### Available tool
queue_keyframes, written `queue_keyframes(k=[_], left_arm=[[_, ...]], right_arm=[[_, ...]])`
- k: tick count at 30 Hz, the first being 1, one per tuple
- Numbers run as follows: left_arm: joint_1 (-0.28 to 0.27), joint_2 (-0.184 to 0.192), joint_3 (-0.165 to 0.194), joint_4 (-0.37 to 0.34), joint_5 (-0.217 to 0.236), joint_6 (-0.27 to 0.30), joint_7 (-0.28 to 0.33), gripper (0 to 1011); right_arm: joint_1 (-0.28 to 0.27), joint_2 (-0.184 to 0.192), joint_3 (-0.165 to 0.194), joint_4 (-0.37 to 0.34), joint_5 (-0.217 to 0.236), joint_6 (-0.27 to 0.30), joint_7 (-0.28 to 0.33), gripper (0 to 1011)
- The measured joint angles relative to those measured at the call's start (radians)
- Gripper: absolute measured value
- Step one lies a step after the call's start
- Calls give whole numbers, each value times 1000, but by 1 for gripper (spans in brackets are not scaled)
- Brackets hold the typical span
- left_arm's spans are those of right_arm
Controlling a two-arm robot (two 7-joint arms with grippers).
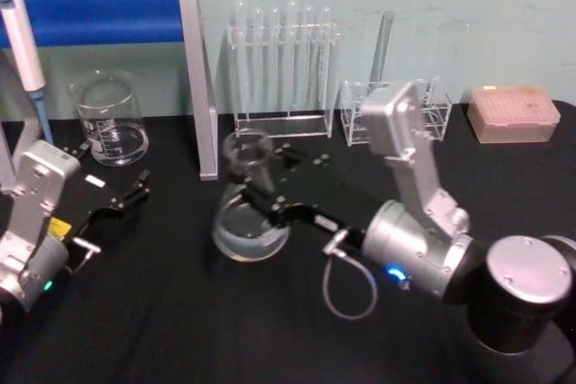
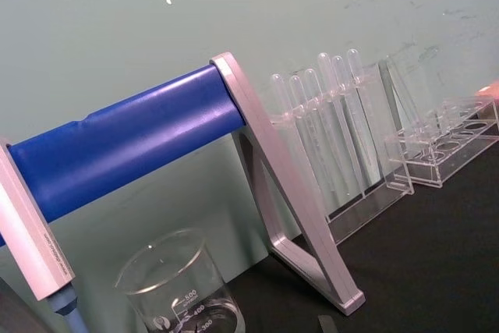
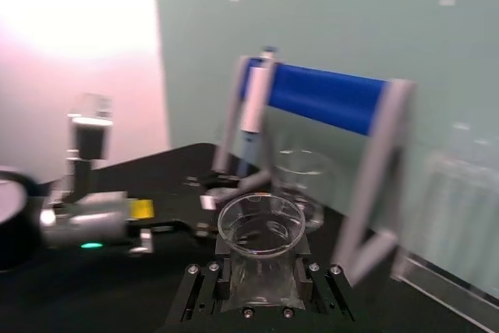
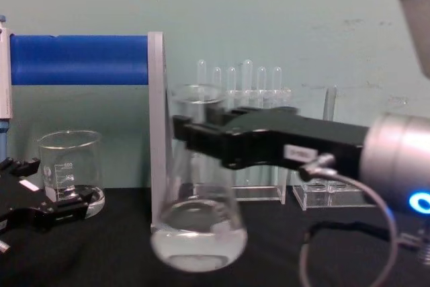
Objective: Grasp the erlenmeyer flask with one hand, shake it three times, then place it back.
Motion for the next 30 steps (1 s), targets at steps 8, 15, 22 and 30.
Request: queue_keyframes(k=[8,15,22,30], left_arm=[[0,0,0,0,0,0,0,1001],[0,0,0,0,0,0,0,1001],[0,0,0,0,0,0,0,1001],[0,0,0,0,0,0,0,1001]], right_arm=[[-118,24,139,-76,-16,2,-143,451],[-248,38,283,-153,-29,3,-268,451],[-313,30,355,-191,-37,3,-312,450],[-275,14,331,-167,-41,5,-251,451]])
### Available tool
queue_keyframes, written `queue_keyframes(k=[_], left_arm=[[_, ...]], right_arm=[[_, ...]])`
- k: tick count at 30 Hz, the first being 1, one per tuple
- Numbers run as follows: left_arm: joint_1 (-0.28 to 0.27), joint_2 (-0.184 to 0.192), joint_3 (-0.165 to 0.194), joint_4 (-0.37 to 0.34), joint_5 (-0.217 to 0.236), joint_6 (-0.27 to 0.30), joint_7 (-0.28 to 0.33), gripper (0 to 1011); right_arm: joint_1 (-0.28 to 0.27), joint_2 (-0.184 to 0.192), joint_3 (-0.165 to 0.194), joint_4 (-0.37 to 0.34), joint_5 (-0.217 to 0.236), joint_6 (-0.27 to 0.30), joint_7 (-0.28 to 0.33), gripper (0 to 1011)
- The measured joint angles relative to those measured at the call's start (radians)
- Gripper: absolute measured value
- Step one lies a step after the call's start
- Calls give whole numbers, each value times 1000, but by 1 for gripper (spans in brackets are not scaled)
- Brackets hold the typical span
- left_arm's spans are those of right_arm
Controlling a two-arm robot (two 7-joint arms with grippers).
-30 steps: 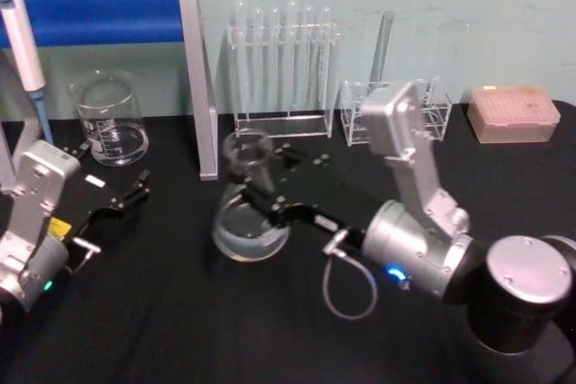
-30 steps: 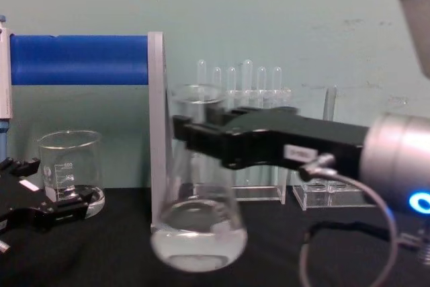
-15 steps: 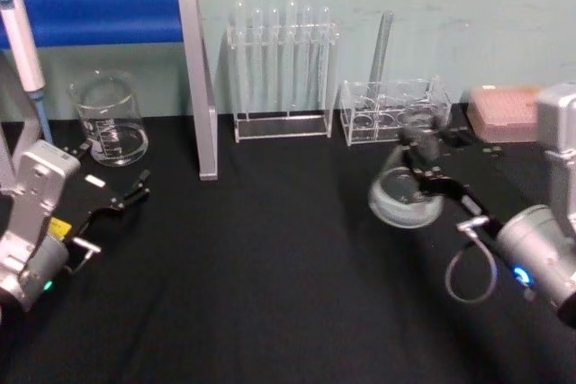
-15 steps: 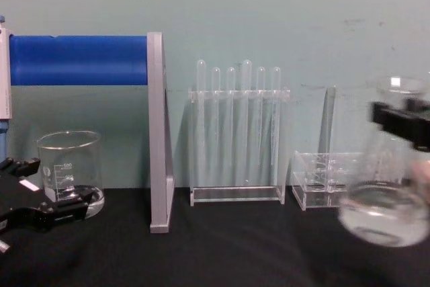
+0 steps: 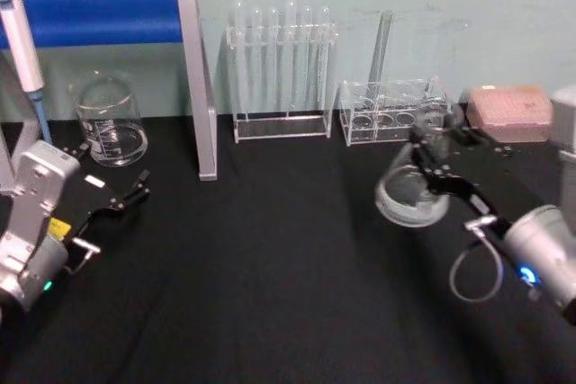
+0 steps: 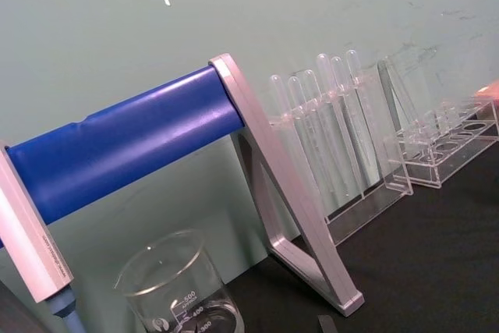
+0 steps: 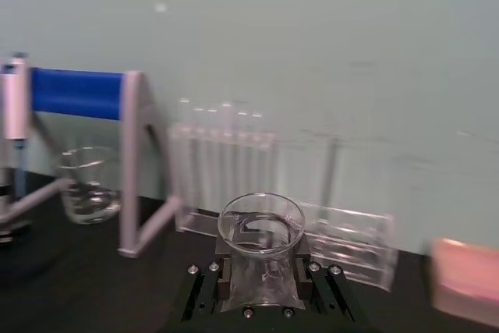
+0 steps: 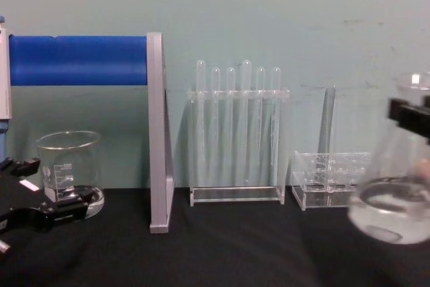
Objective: Grasp the erlenmeyer flask with one hand, shake it three times, then place it back.
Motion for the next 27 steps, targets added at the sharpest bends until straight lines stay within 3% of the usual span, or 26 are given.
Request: queue_keyframes(k=[2,8,9,16,21,25,27], left_arm=[[0,0,0,0,0,0,0,1001],[0,0,0,0,0,0,0,1001],[0,0,0,0,0,0,0,1001],[0,0,0,0,0,0,0,1001],[0,0,0,0,0,0,0,1001],[0,0,0,0,0,0,0,1001],[0,0,0,0,0,0,0,1001]], right_arm=[[18,-3,-17,15,0,2,23,451],[131,-28,-129,93,-2,5,168,451],[131,-28,-129,93,-2,5,168,451],[240,-50,-246,175,6,-5,292,451],[279,-55,-279,206,22,-13,318,451],[284,-52,-277,211,29,-18,312,451],[275,-43,-258,207,35,-22,286,450]])
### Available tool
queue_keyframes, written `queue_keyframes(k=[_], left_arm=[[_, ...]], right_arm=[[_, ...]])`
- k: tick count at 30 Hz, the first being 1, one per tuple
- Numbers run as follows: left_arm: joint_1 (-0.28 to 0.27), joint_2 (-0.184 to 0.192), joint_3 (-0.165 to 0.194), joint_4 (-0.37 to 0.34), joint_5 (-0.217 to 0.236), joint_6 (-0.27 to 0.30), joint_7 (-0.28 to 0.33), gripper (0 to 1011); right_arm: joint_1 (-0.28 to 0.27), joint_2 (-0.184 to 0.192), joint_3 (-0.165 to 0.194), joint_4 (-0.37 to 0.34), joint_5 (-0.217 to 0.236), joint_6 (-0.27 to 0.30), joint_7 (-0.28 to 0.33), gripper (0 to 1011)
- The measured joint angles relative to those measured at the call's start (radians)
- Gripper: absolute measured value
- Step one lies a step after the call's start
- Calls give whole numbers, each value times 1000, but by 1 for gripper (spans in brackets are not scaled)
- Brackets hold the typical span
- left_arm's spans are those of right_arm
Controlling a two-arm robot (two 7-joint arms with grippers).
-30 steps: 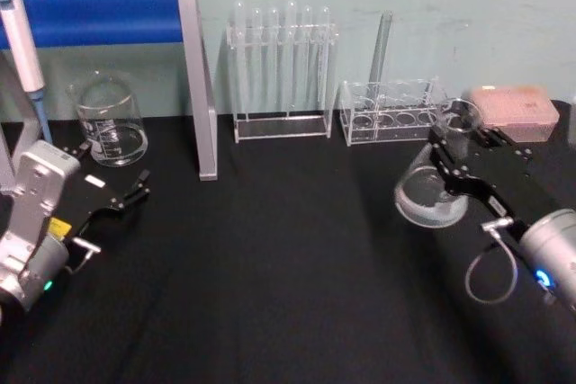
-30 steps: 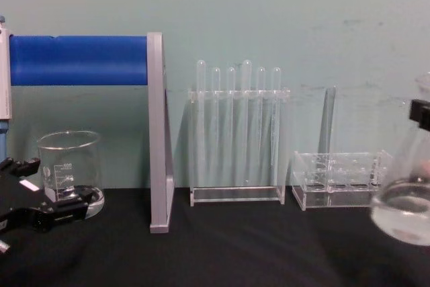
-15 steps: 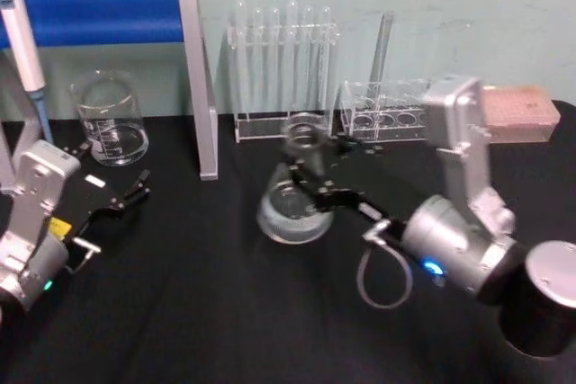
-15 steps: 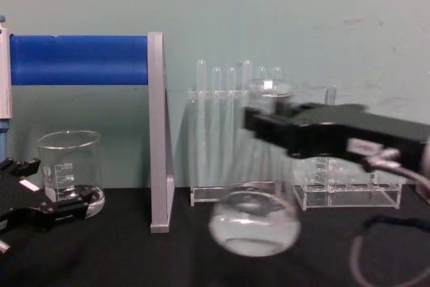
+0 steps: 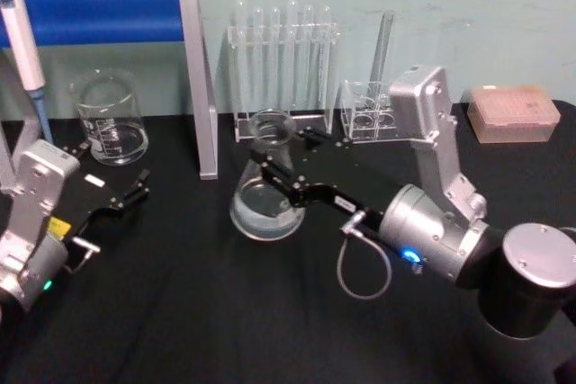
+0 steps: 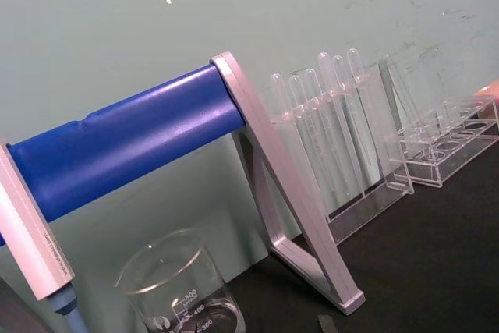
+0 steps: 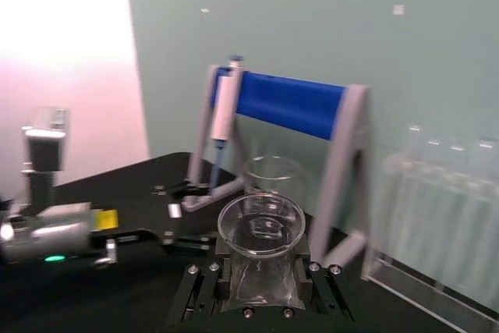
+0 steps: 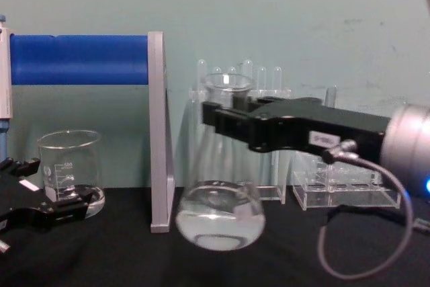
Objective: Grasp the erlenmeyer flask with one hand, shake it three times, then place it back.
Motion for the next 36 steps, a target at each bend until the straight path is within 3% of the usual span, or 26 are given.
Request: queue_keyframes(k=[3,7,14,20,27,33,36], left_arm=[[0,0,0,0,0,0,0,1001],[0,0,0,0,0,0,0,1001],[0,0,0,0,0,0,0,1001],[0,0,0,0,0,0,0,1001],[0,0,0,0,0,0,0,1001],[0,0,0,0,0,0,0,1001],[0,0,0,0,0,0,0,1001]], right_arm=[[-16,8,23,-13,3,-2,-27,450],[-62,27,81,-46,4,-2,-90,451],[-191,52,226,-139,-11,10,-218,450],[-267,51,309,-191,-24,17,-279,451],[-282,40,329,-203,-36,21,-279,451],[-242,29,289,-178,-42,26,-222,450],[-207,21,248,-152,-44,29,-174,451]])
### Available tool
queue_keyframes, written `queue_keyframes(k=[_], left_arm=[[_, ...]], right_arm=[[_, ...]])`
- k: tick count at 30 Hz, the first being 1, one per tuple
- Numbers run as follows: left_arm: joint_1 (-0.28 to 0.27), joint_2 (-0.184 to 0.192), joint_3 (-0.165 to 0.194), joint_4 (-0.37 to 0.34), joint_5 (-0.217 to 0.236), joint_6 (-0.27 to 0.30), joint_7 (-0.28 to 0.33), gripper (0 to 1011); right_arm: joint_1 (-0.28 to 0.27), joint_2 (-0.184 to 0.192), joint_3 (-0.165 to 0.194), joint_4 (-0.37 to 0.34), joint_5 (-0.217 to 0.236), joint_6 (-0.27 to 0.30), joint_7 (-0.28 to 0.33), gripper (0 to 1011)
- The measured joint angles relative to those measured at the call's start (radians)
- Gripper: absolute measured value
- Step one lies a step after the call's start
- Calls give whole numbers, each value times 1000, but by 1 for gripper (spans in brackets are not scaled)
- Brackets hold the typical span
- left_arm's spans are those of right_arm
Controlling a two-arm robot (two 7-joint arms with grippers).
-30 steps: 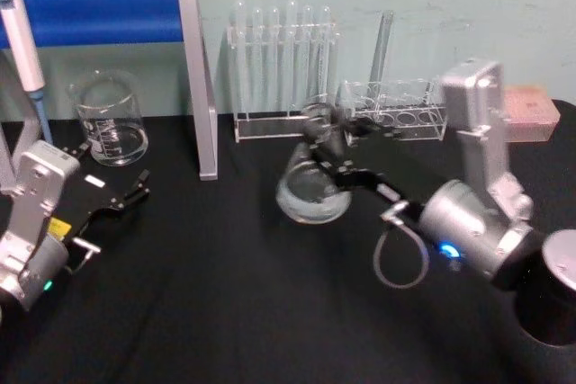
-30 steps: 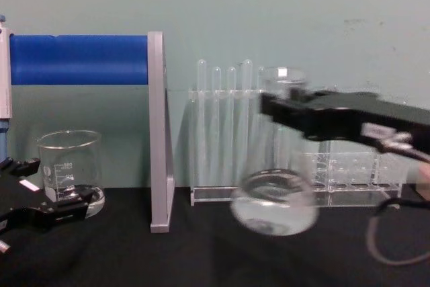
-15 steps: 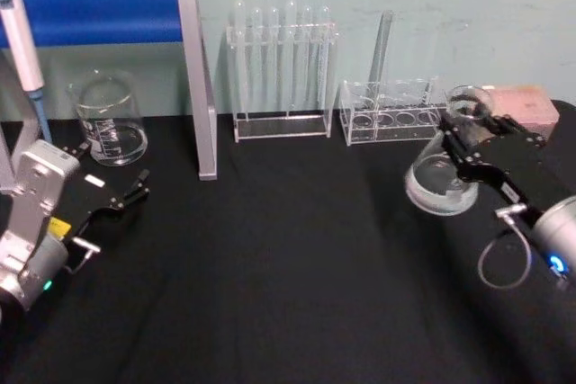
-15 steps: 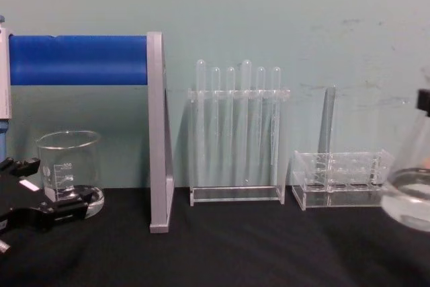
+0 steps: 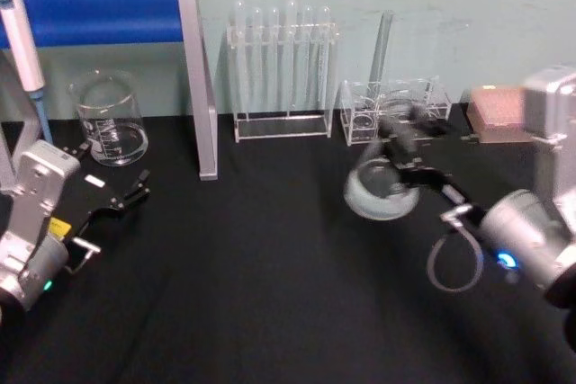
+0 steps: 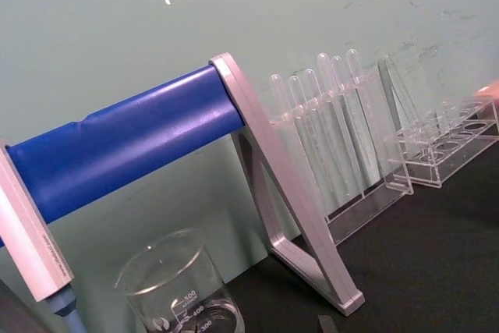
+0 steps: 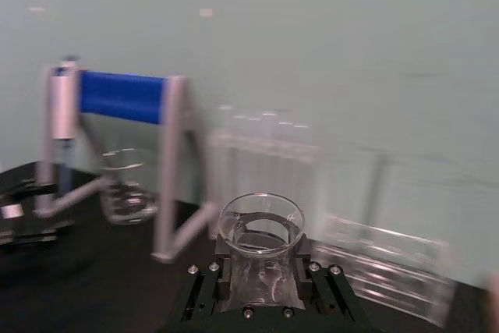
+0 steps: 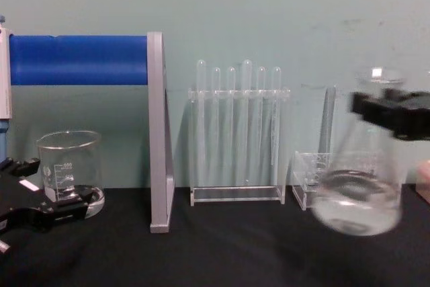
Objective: Grasp the erlenmeyer flask with one hand, shake it three times, then place it back.
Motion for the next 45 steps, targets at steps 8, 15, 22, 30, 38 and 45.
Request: queue_keyframes(k=[8,15,22,30,38,45], left_arm=[[0,0,0,0,0,0,0,1001],[0,0,0,0,0,0,0,1001],[0,0,0,0,0,0,0,1001],[0,0,0,0,0,0,0,1001],[0,0,0,0,0,0,0,1001],[0,0,0,0,0,0,0,1001]], right_arm=[[123,-17,-162,85,11,-2,155,451],[186,-28,-248,130,31,-11,229,451],[200,-26,-260,141,46,-22,222,451],[137,12,-175,92,58,-27,111,451],[13,33,-33,7,44,-27,-29,451],[-84,27,75,-59,23,-19,-125,450]])
